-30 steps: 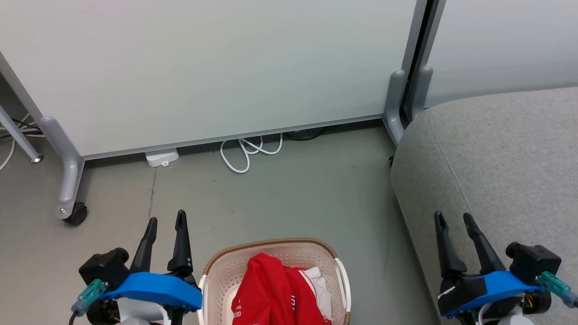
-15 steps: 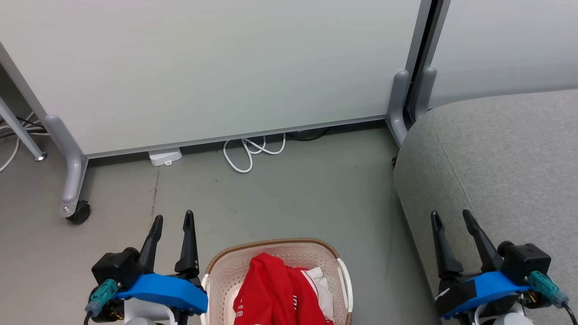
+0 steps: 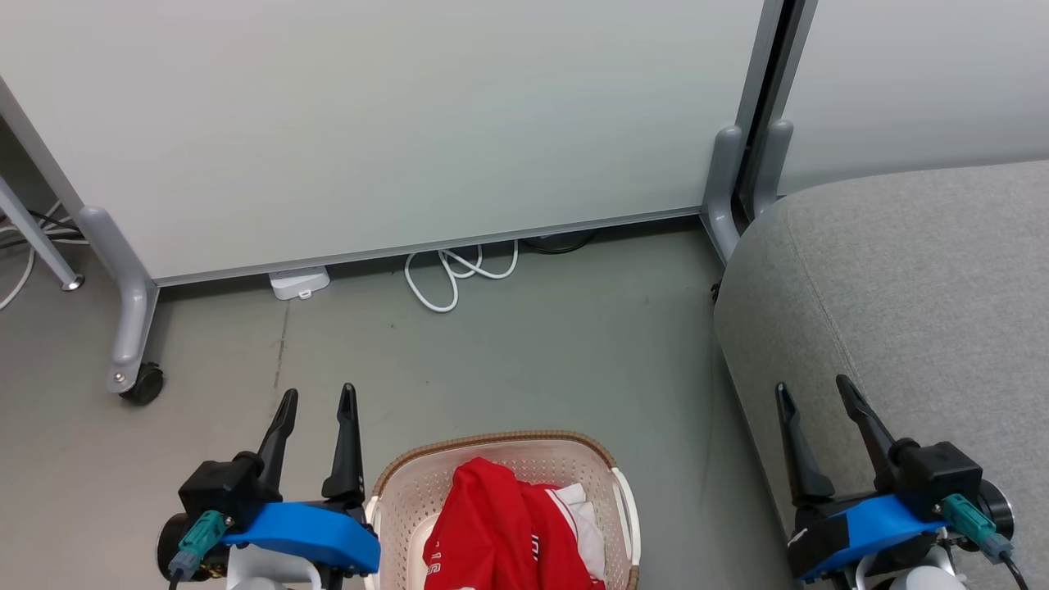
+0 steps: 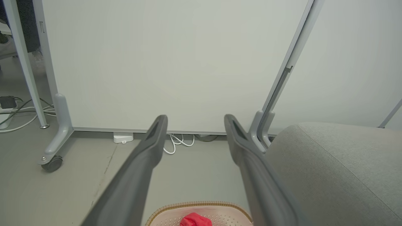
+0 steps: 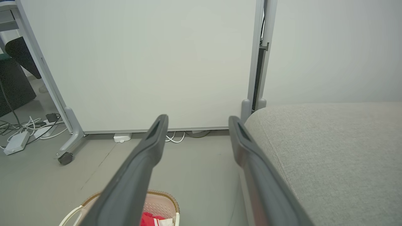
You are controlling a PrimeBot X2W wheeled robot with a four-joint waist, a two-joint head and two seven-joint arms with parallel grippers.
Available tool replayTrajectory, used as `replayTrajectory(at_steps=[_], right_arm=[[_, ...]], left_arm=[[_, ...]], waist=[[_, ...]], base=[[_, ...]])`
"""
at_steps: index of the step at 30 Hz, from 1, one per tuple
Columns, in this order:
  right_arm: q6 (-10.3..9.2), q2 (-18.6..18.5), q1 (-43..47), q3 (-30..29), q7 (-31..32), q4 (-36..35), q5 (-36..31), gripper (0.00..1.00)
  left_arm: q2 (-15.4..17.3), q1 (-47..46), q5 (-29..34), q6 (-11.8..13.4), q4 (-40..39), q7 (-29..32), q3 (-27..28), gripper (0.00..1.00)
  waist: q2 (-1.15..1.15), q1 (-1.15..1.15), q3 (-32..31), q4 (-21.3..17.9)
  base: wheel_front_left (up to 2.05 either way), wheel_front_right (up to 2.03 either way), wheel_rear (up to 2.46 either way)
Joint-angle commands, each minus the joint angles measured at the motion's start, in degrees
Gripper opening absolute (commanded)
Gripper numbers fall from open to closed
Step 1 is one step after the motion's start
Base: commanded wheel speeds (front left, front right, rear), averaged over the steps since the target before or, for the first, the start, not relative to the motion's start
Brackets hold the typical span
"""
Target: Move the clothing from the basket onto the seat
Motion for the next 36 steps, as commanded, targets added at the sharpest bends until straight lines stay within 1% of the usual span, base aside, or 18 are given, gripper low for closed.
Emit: replayTrajectory(at_steps=[1,19,31,36], right_arm=[[0.01,-0.35,-0.67,-0.08,-0.67,-0.39,-1.59,1.00],[0.02,-0.39,-1.52,-0.03,-2.42,-0.94,-8.91,1.00],[0.02,-0.39,-2.11,0.15,-2.41,-0.77,-8.13,1.00],[0.02,-0.38,-2.94,0.87,-2.46,-0.98,-7.65,1.00]], left_arm=[[0.01,-0.77,1.33,-0.25,-0.16,-0.50,0.00,1.00],[0.02,-1.56,7.81,-0.29,-0.30,-2.26,-0.49,1.00],[0.01,-1.92,7.07,0.10,-0.11,-2.21,-0.57,1.00],[0.01,-1.83,6.58,0.02,1.40,-2.16,-0.97,1.00]], waist=[[0.00,0.00,0.13,0.02],[0.00,0.00,2.17,0.18],[0.00,0.00,2.95,-0.51],[0.00,0.00,4.16,-1.99]], base=[[0.00,0.00,0.00],[0.00,0.00,0.00],[0.00,0.00,0.00],[0.00,0.00,0.00]])
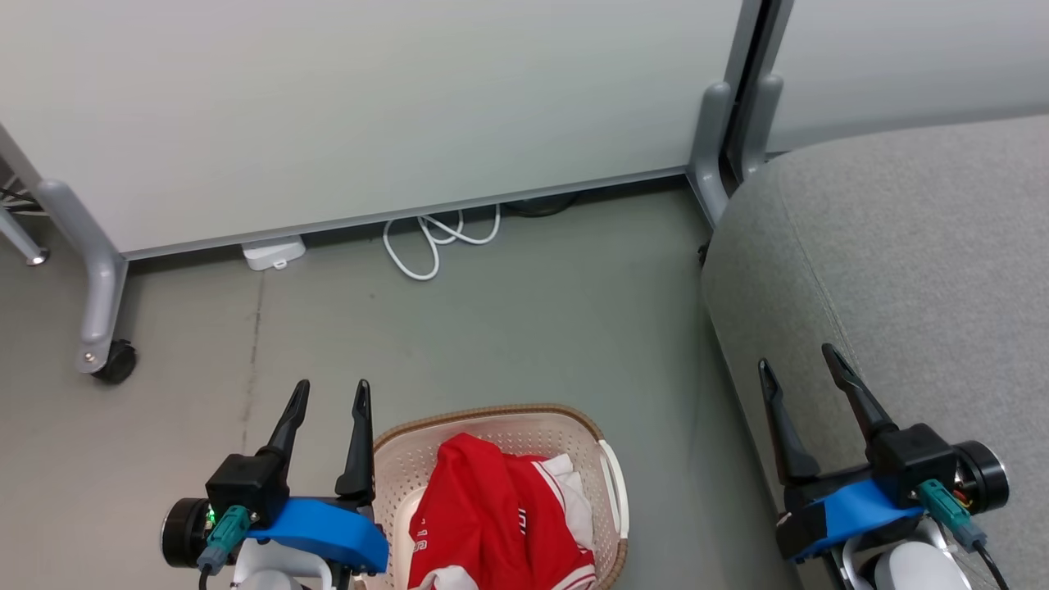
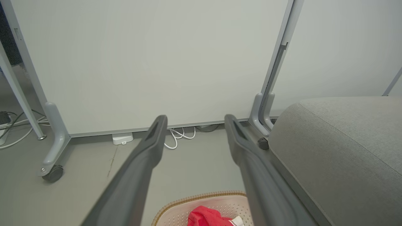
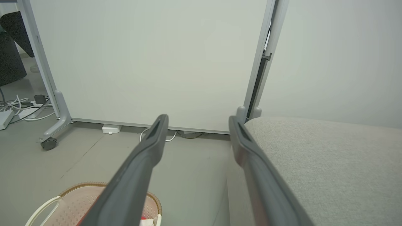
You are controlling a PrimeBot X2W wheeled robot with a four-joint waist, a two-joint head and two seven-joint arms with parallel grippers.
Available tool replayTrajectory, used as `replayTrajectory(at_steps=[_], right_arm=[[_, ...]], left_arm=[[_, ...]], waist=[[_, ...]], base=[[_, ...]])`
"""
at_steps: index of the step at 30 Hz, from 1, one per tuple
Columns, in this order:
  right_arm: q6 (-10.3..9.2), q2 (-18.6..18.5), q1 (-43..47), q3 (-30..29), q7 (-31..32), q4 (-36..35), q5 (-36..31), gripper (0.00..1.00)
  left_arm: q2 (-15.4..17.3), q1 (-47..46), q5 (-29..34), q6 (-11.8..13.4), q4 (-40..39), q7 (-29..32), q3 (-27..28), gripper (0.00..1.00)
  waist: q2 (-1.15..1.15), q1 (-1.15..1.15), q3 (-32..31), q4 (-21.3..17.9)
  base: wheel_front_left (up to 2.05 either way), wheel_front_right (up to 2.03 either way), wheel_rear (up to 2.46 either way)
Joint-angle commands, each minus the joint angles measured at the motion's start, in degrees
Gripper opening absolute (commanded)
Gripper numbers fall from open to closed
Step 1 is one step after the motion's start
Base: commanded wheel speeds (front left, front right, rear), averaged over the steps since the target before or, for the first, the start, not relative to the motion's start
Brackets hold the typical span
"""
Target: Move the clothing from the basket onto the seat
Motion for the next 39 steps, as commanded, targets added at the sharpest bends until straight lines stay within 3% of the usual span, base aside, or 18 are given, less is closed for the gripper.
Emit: replayTrajectory(at_steps=[1,10,19,23,33,39], right_arm=[[0.00,-0.28,-0.83,0.14,-0.21,-0.30,0.33,1.00],[0.00,-0.25,-4.32,3.40,-0.23,-2.06,1.19,1.00],[0.00,-0.19,-9.22,5.75,-0.26,-5.04,3.84,1.00],[0.00,-0.17,-11.26,6.77,-0.26,-6.01,5.57,1.00],[0.00,-0.16,-15.78,9.18,-0.27,-8.09,9.81,1.00],[0.00,-0.16,-17.14,10.58,-0.27,-8.82,12.04,1.00]], left_arm=[[0.01,-0.65,-0.25,-0.01,0.51,-0.17,-0.06,1.00],[0.34,-4.70,-1.39,-0.31,10.78,0.36,-0.12,1.00],[2.42,-14.86,-2.29,-0.35,21.81,5.18,-0.46,1.00],[3.35,-18.53,-3.48,0.75,26.12,8.02,0.85,1.00],[5.41,-25.31,-5.63,1.09,32.56,12.06,2.17,1.00],[6.23,-27.85,-5.92,3.31,34.74,13.18,2.68,1.00]], waist=[[0.00,0.00,0.88,-0.94],[0.00,0.00,8.98,-8.41],[0.00,0.00,21.29,-14.94],[0.00,0.00,26.11,-17.37],[0.00,0.00,35.91,-20.35],[0.00,0.00,38.83,-21.47]], base=[[0.00,0.00,0.00],[0.00,0.00,0.00],[0.00,0.00,0.00],[0.00,0.00,0.00],[0.00,0.00,0.00],[0.00,0.00,0.00]])
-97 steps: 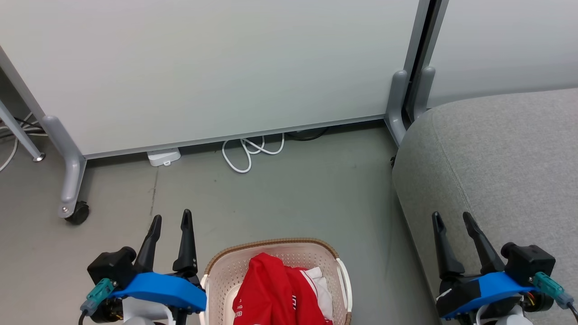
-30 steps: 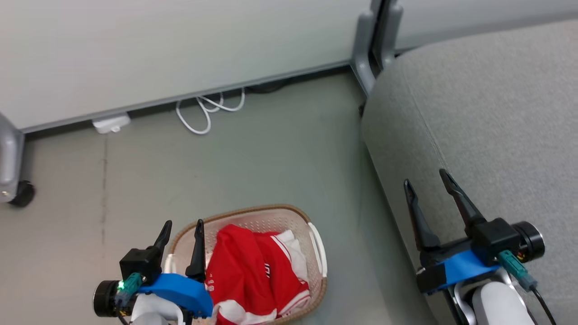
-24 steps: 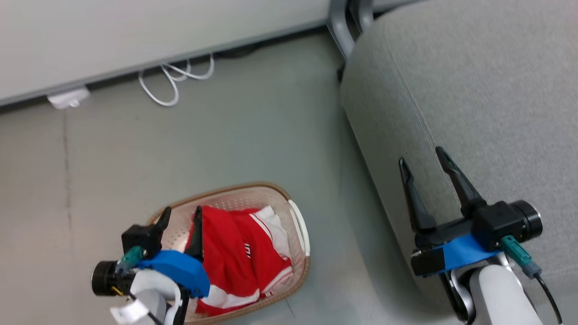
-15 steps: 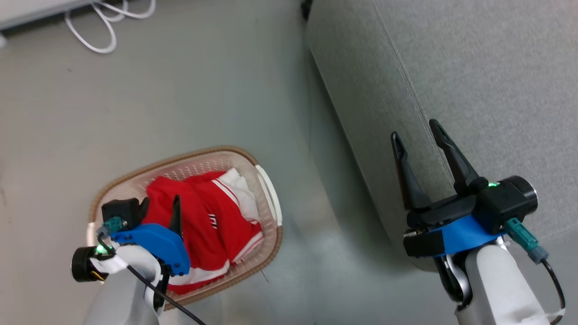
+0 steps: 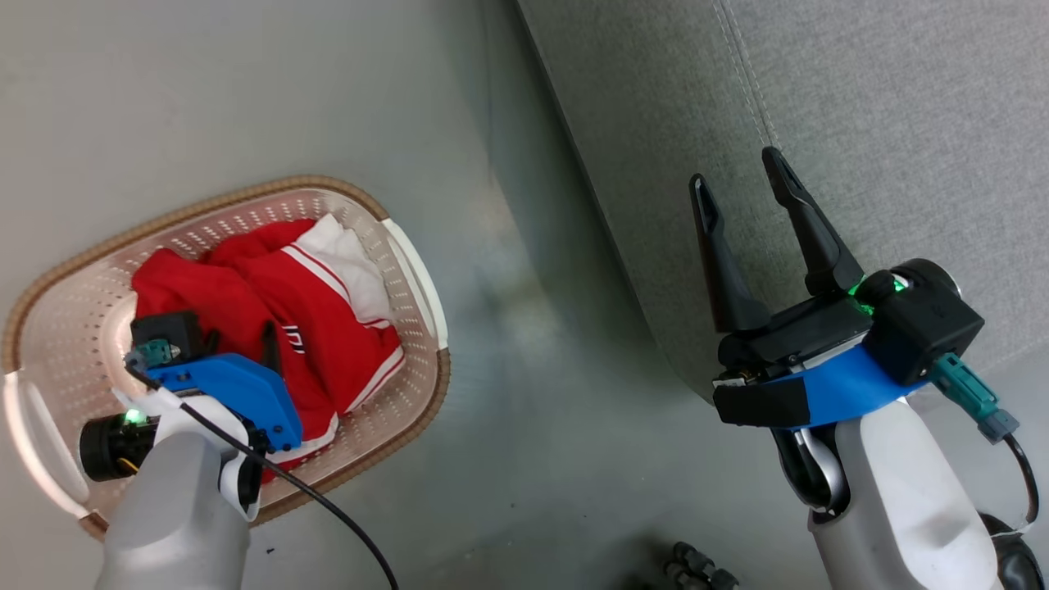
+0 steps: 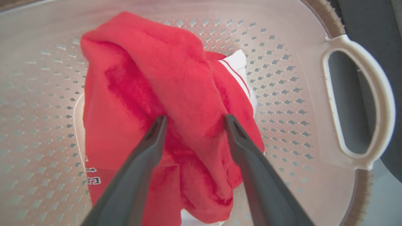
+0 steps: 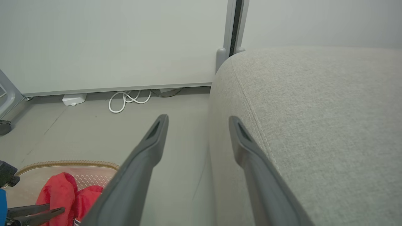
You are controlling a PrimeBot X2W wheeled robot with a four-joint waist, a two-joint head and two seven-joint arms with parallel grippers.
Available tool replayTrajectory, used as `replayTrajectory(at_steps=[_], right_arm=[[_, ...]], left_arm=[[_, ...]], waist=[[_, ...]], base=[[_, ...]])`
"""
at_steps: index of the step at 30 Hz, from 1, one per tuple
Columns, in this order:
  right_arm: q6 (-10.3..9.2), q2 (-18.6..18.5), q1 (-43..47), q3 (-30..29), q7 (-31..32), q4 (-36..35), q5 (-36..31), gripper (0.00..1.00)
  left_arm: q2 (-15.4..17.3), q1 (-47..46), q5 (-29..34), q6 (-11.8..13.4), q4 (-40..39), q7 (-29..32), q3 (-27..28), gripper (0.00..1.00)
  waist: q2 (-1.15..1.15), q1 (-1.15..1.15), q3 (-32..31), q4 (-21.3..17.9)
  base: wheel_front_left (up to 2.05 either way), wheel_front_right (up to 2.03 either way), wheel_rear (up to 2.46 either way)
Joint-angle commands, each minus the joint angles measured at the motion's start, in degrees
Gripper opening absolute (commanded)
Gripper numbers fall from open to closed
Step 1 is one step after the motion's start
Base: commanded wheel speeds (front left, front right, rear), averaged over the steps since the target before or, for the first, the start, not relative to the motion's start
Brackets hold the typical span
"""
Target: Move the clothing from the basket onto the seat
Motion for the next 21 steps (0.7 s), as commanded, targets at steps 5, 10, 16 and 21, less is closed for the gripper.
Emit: replayTrajectory(at_steps=[5,10,16,21], right_arm=[[0.00,-0.01,-1.50,1.07,-0.19,-0.64,2.03,1.00],[0.00,-0.01,-1.94,1.51,-0.19,-0.87,3.29,1.00],[0.00,0.00,-1.71,1.66,-0.19,-0.98,4.32,1.00],[0.00,0.00,-1.62,1.77,-0.19,-0.75,4.86,1.00]], left_arm=[[1.12,-2.46,-0.61,1.06,0.86,-0.10,0.55,1.00],[1.88,-3.36,-0.77,2.27,1.77,0.23,0.73,1.00],[2.62,-4.03,-0.33,4.06,2.84,0.71,0.37,1.00],[3.13,-4.20,-0.22,4.55,3.08,-0.12,-0.12,0.00]], waist=[[0.00,-0.01,2.78,-2.01],[0.00,-0.01,3.91,-3.30],[0.00,-0.01,4.70,-4.36],[0.00,-0.01,4.84,-4.83]], base=[[0.00,0.00,0.00],[0.00,0.00,0.00],[0.00,0.00,0.00],[0.00,0.00,0.00]])
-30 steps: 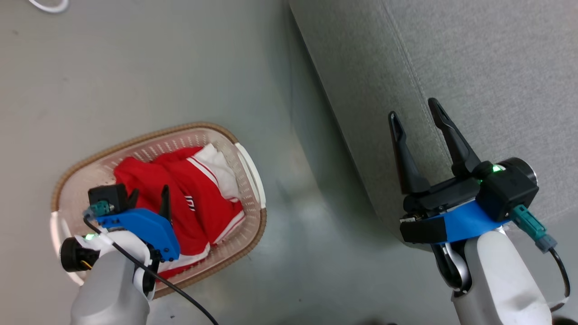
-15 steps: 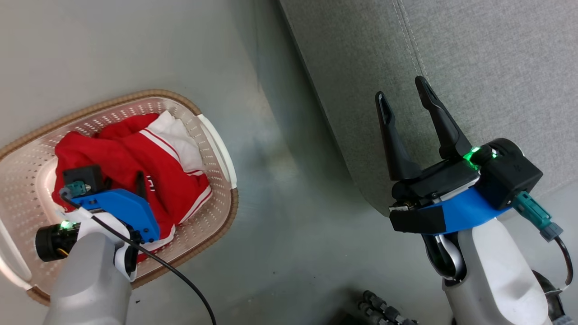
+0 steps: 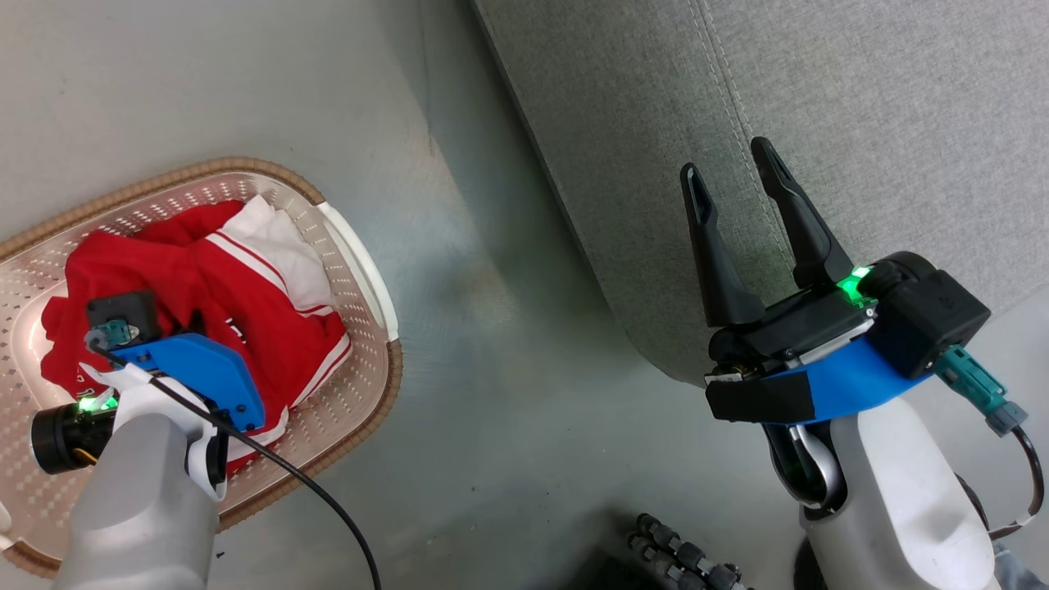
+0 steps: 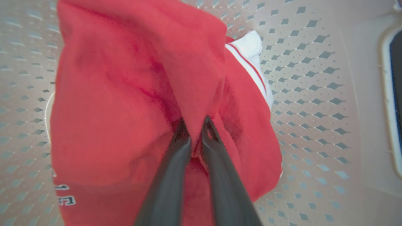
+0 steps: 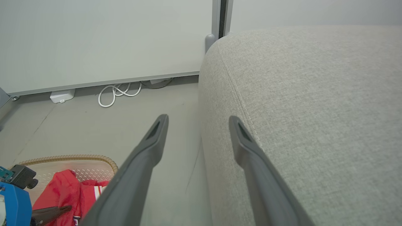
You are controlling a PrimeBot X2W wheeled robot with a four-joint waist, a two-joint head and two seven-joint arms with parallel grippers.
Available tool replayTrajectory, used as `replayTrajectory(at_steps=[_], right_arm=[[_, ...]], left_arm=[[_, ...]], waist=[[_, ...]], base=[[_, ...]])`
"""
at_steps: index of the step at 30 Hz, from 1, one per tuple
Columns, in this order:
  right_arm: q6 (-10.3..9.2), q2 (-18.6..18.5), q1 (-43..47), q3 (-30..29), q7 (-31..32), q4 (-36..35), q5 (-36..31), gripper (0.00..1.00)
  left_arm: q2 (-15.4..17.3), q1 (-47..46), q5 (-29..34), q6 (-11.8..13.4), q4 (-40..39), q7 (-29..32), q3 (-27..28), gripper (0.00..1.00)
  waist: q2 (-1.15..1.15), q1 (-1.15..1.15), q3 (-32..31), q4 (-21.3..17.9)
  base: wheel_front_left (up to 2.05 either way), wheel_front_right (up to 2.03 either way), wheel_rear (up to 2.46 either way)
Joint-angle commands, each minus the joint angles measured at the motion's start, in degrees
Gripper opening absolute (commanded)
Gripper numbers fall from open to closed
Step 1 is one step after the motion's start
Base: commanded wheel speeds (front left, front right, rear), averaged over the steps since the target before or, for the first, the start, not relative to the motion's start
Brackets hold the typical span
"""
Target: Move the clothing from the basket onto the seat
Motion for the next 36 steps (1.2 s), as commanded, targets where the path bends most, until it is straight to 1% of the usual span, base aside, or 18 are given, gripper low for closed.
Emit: replayTrajectory(at_steps=[1,13,18,22,30,36], right_arm=[[0.00,0.00,-0.69,0.02,-0.19,0.00,0.31,1.00],[0.00,0.00,-0.83,-0.48,-0.20,0.22,-0.05,1.00],[0.00,-0.01,-0.33,-0.89,-0.20,0.71,-1.06,1.00],[0.00,-0.02,0.74,-1.31,-0.20,1.54,-2.79,1.00],[0.00,-0.08,4.22,-2.99,-0.20,3.71,-6.79,1.00],[0.00,-0.08,7.90,-4.75,-0.20,5.45,-9.01,1.00]], left_arm=[[0.38,-0.74,0.01,0.29,0.07,-0.25,-0.06,0.00],[0.01,-0.99,-0.59,-1.04,0.94,-1.39,-1.29,0.00],[-0.95,-1.10,-0.81,-1.88,1.95,-2.07,-1.96,0.00],[-2.66,0.37,-0.86,-2.71,3.48,-3.20,-3.06,0.00],[-6.54,3.94,-1.24,-5.12,6.71,-6.66,-5.57,0.00],[-8.10,6.40,-1.19,-6.74,8.29,-8.62,-8.67,0.00]], waist=[[0.00,-0.01,-0.02,0.00],[0.00,-0.01,-0.78,0.91],[0.00,-0.01,-2.70,2.39],[0.00,-0.01,-6.92,4.59],[0.00,-0.01,-19.41,10.25],[0.00,-0.01,-28.44,14.12]], base=[[0.00,0.00,0.00],[0.00,0.00,0.00],[0.00,0.00,0.00],[0.00,0.00,0.00],[0.00,0.00,0.00],[0.00,0.00,0.00]])
